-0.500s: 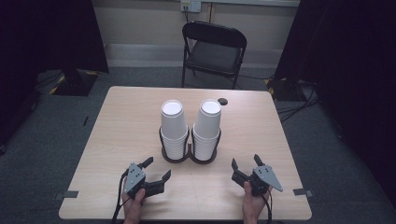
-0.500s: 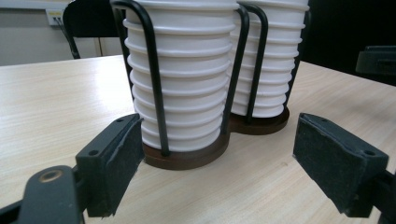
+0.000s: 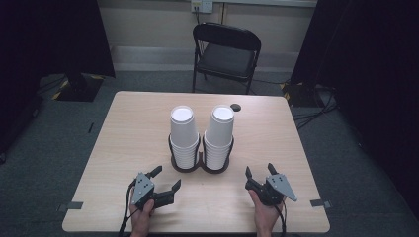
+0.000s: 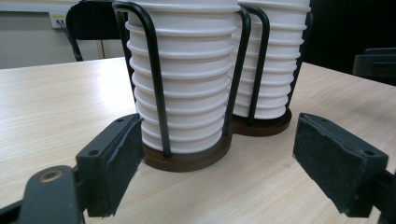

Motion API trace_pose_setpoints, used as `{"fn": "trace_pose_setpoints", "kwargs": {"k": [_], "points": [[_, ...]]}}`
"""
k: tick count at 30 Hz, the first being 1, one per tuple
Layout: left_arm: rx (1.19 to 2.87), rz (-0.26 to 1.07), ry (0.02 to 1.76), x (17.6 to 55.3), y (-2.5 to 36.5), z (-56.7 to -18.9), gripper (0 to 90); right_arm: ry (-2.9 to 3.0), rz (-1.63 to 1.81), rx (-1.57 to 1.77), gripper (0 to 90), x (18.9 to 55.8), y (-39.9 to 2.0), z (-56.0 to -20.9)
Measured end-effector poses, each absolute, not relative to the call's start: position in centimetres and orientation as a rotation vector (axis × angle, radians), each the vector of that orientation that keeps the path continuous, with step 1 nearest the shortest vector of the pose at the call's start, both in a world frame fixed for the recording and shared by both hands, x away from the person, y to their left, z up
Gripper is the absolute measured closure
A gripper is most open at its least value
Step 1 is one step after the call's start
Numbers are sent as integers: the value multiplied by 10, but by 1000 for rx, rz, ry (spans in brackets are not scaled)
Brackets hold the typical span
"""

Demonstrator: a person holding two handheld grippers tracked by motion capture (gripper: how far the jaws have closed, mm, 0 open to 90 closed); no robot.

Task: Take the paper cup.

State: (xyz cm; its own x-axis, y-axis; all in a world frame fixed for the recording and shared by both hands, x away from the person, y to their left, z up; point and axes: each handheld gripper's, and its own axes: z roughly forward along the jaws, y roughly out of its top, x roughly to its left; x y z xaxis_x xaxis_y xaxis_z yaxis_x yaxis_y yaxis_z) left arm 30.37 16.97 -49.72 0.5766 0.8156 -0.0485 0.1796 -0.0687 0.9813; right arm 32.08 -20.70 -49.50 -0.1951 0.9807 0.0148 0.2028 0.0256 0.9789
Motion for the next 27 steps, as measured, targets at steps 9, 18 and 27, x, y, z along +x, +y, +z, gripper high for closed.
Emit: {"fn": "trace_pose_setpoints", "kwargs": {"k": [9, 18, 27], "points": [[1585, 650, 860, 304, 170, -497, 158, 1515, 1330, 1242, 237, 316, -205, -489], [1579, 653, 849, 303, 170, -497, 158, 1566, 1385, 1197, 240, 317, -194, -475], [1580, 657, 843, 302, 170, -497, 158, 1622, 1415, 1166, 226, 321, -185, -460]]}}
